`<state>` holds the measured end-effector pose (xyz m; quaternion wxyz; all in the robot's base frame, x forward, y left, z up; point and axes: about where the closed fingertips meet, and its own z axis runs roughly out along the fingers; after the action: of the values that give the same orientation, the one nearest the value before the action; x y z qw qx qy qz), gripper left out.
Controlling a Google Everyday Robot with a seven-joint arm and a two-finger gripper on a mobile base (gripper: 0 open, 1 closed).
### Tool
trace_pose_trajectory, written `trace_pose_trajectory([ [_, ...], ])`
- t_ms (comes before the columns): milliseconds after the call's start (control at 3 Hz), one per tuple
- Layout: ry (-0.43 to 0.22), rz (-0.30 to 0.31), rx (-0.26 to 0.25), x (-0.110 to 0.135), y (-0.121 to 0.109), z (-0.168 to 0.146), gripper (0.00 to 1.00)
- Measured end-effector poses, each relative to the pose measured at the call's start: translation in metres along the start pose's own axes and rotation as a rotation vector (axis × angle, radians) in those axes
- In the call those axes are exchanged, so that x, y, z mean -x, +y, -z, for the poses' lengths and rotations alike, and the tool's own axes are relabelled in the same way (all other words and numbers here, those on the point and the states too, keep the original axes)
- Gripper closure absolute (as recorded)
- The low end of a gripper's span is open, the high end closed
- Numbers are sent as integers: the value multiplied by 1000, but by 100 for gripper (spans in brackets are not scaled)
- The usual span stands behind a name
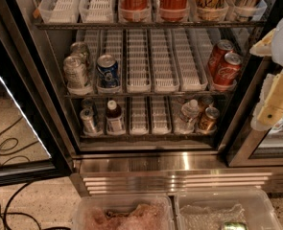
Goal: Pick redbull can from top shelf of fridge
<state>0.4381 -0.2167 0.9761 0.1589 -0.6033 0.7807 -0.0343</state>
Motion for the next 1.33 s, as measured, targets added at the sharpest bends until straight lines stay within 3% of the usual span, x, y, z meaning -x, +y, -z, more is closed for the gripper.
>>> trace_pose_trajectory([
  [333,0,0,0,0,0,0,0],
  [667,-45,-23,-33,2,-4,2,0],
  [1000,-167,-159,-69,-11,1,-6,0],
  [1333,-399,-334,-148,-12,-3,-12,0],
])
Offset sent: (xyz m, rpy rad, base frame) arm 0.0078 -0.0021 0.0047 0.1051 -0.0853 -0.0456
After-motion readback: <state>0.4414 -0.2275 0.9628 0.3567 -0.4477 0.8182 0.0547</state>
